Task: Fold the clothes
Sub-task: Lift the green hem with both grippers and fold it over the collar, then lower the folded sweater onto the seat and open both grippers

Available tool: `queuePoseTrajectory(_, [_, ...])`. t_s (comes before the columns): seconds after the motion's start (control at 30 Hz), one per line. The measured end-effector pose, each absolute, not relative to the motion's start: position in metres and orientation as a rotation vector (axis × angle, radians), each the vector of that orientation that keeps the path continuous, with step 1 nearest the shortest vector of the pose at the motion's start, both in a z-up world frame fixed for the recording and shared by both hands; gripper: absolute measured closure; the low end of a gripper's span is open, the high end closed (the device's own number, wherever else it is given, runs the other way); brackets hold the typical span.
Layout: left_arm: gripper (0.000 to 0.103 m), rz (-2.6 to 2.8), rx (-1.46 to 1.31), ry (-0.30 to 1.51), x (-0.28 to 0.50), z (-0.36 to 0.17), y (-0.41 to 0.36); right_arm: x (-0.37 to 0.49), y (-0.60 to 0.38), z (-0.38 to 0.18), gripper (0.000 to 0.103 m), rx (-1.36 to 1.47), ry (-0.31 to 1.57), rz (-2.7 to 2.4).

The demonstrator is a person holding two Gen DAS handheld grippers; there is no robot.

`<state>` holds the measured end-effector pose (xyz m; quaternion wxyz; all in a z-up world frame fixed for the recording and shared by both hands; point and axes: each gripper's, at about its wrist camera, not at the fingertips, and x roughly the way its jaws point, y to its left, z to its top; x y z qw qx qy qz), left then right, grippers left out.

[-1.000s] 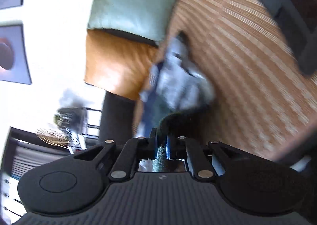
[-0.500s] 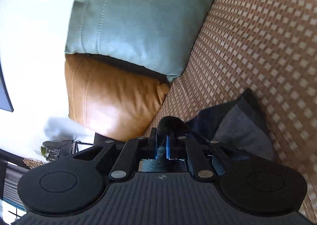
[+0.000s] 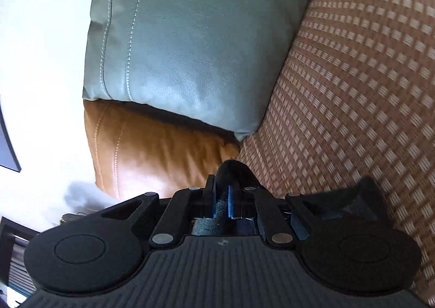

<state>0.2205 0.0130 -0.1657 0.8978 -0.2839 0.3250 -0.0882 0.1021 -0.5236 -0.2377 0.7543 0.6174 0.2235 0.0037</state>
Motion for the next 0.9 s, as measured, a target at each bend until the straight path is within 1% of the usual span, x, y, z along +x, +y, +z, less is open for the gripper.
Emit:
queuePoseTrajectory(0.07, [0.094, -0.151, -0.539, 0.705, 0.236, -0.179, 0.002, 0.117, -0.521, -0.244, 0.094, 1.318, 0.51, -0.041])
queuePoseTrajectory(0.2, [0.094, -0.095, -0.454, 0.802, 0.261, -0.214, -0.015, 0.135, -0.515, -0.279, 0.094, 1.283, 0.581, -0.145])
queuePoseTrajectory(0.23, [0.086, -0.096, -0.435, 0.826, 0.265, -0.221, -0.017, 0.138, -0.514, -0.285, 0.094, 1.262, 0.603, -0.167])
queuePoseTrajectory(0.27, [0.075, -0.097, -0.42, 0.85, 0.269, -0.226, -0.019, 0.14, -0.512, -0.292, 0.094, 1.24, 0.623, -0.19])
queuePoseTrajectory(0.3, [0.071, -0.103, -0.422, 0.869, 0.271, -0.228, -0.018, 0.139, -0.512, -0.295, 0.094, 1.253, 0.621, -0.189])
queuePoseTrajectory(0.33, [0.062, -0.113, -0.433, 0.876, 0.272, -0.227, -0.014, 0.139, -0.511, -0.297, 0.093, 1.266, 0.619, -0.188])
queuePoseTrajectory(0.37, [0.057, -0.128, -0.446, 0.878, 0.273, -0.223, -0.009, 0.138, -0.511, -0.3, 0.089, 1.278, 0.616, -0.186])
queuePoseTrajectory(0.4, [0.048, -0.135, -0.451, 0.872, 0.273, -0.216, -0.004, 0.137, -0.513, -0.299, 0.085, 1.295, 0.62, -0.177])
queuePoseTrajectory(0.43, [0.039, -0.136, -0.452, 0.862, 0.272, -0.207, 0.002, 0.132, -0.515, -0.292, 0.075, 1.29, 0.605, -0.189])
queuePoseTrajectory(0.47, [0.035, -0.119, -0.439, 0.839, 0.27, -0.196, 0.009, 0.127, -0.518, -0.286, 0.06, 1.285, 0.59, -0.201])
queuePoseTrajectory(0.5, [0.03, -0.104, -0.429, 0.817, 0.267, -0.185, 0.015, 0.121, -0.52, -0.276, 0.051, 1.274, 0.566, -0.22])
queuePoseTrajectory(0.53, [0.03, -0.096, -0.423, 0.799, 0.264, -0.174, 0.022, 0.115, -0.523, -0.266, 0.045, 1.264, 0.542, -0.239])
queuePoseTrajectory(0.63, [0.031, -0.137, -0.348, 0.77, 0.244, -0.15, 0.029, 0.098, -0.526, -0.237, 0.047, 1.215, 0.507, -0.219])
queuePoseTrajectory(0.73, [0.031, -0.241, -0.193, 0.768, 0.217, -0.136, 0.021, 0.092, -0.511, -0.201, 0.047, 0.975, 0.531, -0.153])
queuePoseTrajectory(0.8, [0.031, -0.289, -0.059, 0.795, 0.2, -0.147, 0.004, 0.091, -0.493, -0.181, 0.047, 0.762, 0.559, -0.123])
queuePoseTrajectory(0.9, [0.031, -0.312, -0.008, 0.83, 0.192, -0.167, -0.01, 0.095, -0.478, -0.177, 0.047, 0.572, 0.615, -0.091])
